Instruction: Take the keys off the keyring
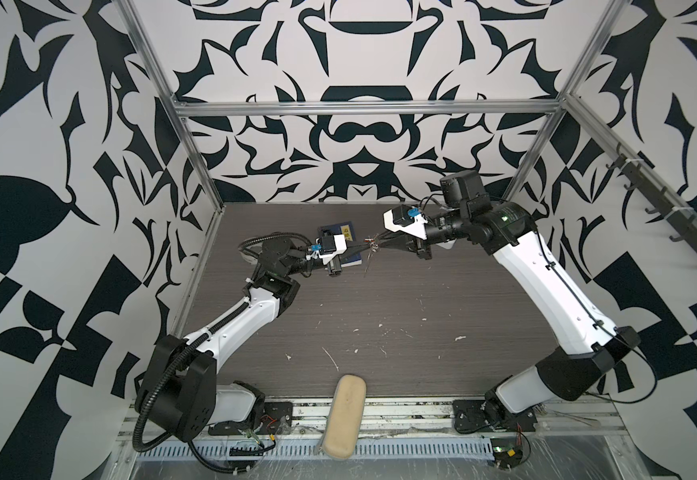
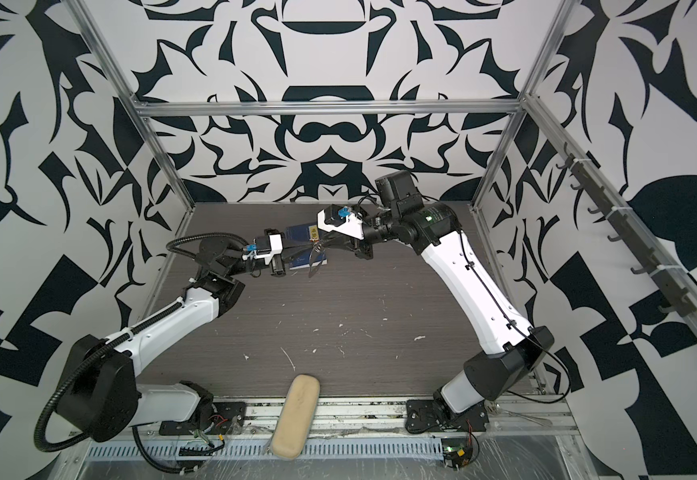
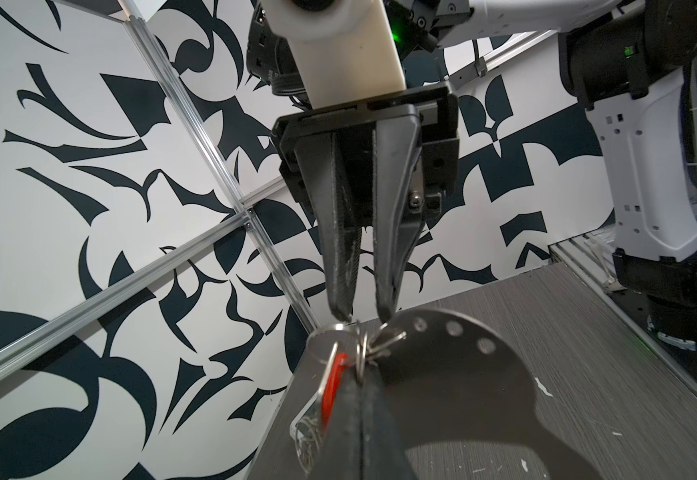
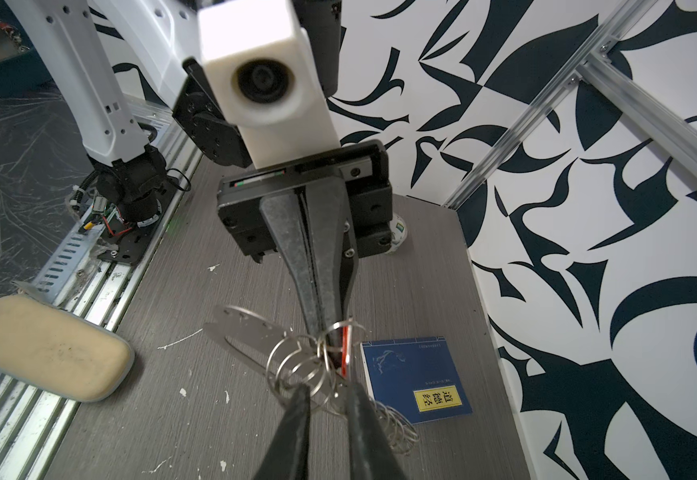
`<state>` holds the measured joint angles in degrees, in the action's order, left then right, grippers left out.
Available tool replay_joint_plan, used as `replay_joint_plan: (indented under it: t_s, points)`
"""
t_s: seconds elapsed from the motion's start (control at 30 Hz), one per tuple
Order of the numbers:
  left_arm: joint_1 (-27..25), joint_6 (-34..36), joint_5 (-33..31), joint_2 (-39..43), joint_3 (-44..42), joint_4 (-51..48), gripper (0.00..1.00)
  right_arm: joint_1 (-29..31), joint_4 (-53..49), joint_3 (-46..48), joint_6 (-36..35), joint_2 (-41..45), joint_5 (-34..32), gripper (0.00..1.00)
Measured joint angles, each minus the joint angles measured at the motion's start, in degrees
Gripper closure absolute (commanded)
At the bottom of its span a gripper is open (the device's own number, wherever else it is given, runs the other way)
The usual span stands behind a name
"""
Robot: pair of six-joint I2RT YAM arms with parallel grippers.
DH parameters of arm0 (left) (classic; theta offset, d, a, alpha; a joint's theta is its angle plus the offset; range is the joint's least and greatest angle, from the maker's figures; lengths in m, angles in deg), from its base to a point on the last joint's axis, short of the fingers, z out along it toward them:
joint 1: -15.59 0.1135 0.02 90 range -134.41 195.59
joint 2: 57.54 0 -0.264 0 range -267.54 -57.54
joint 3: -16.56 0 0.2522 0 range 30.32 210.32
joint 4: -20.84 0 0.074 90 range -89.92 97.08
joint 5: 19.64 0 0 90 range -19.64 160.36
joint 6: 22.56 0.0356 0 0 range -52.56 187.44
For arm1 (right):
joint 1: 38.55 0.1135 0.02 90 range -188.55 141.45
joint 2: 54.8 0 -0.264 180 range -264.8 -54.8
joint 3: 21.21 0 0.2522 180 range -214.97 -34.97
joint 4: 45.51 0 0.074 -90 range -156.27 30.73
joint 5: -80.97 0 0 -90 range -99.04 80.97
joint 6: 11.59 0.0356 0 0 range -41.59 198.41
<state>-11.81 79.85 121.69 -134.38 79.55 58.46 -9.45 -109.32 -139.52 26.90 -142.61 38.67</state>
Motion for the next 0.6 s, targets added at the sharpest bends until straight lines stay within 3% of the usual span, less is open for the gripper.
replay_joint_plan:
  t_s: [0.6]
  points:
    - [-0.1, 0.7, 0.7, 0.4, 0.0, -0.9, 1.00, 2.3, -2.1, -2.1, -1.8, -1.9, -1.7, 0.92]
